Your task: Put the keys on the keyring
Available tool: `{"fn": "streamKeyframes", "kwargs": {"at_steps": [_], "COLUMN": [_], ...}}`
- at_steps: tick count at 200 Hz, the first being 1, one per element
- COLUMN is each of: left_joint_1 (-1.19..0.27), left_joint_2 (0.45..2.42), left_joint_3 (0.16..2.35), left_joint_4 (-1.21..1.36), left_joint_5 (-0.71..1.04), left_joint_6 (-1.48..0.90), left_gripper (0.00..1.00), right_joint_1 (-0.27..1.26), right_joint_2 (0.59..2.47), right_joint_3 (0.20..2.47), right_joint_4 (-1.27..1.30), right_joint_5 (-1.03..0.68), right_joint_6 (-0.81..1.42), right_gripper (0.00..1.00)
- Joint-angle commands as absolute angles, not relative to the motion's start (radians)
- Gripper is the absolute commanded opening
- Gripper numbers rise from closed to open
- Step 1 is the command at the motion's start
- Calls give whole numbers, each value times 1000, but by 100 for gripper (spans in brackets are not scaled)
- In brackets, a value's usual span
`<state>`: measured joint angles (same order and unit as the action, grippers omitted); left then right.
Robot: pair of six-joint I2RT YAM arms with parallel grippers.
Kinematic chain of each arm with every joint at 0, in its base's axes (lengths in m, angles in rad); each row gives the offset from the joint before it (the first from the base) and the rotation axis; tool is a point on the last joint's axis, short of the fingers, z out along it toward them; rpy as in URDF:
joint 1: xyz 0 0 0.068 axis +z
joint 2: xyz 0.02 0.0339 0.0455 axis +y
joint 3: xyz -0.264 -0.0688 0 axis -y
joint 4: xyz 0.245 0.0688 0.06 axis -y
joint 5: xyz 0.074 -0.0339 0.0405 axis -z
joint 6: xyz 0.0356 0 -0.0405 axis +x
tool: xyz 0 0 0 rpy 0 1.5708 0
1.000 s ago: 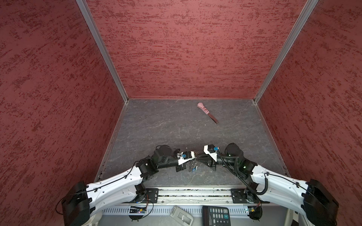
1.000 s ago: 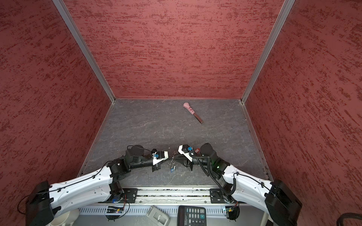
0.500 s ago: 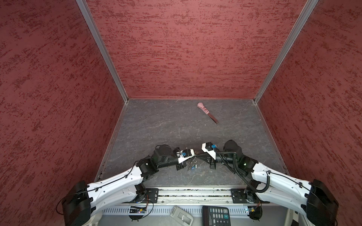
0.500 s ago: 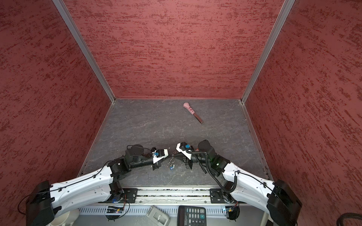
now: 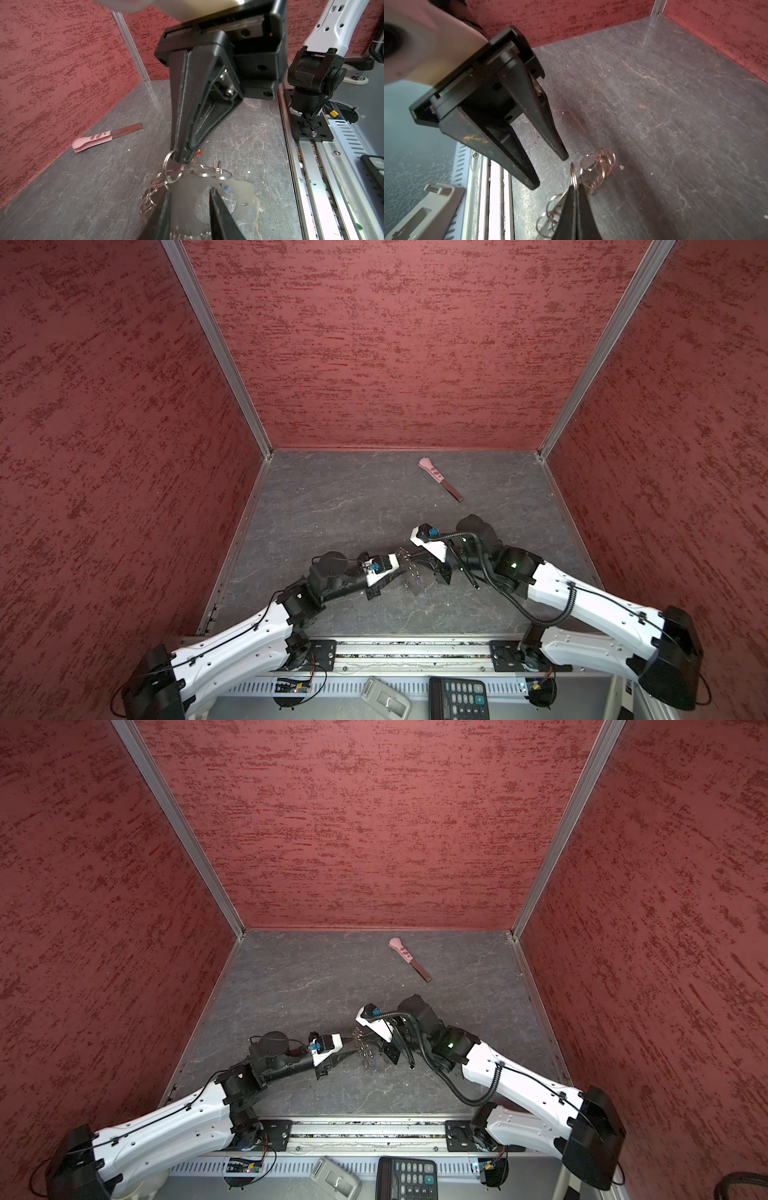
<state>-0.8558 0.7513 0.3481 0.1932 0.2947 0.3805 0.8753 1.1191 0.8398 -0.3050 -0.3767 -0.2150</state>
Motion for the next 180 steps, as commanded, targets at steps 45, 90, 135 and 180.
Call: {"fn": "streamKeyframes", "kwargs": {"at_steps": [45, 90, 135, 180], "left_joint_1": [-826, -824, -818, -810], "left_joint_2": [758, 782, 808, 806], "left_joint_3": [352, 358, 364, 362], "left_joint_4": [217, 214, 218, 227], "left_joint_5": [376, 445, 451, 460], "left_joint_6": [337, 333, 327, 316], "left_gripper": [29, 27, 26, 22], "right_joint_1": [909, 936, 946, 952], "right_joint_2": [1155, 1192, 1178, 1161], "right_joint_3": [971, 1016, 1019, 998], "right_joint_4": [-532, -565, -545, -518], "right_joint_5": [-337, -325, -353, -377], "right_joint_6": [-366, -408, -429, -433], "right_gripper": [0, 0, 0, 0]}}
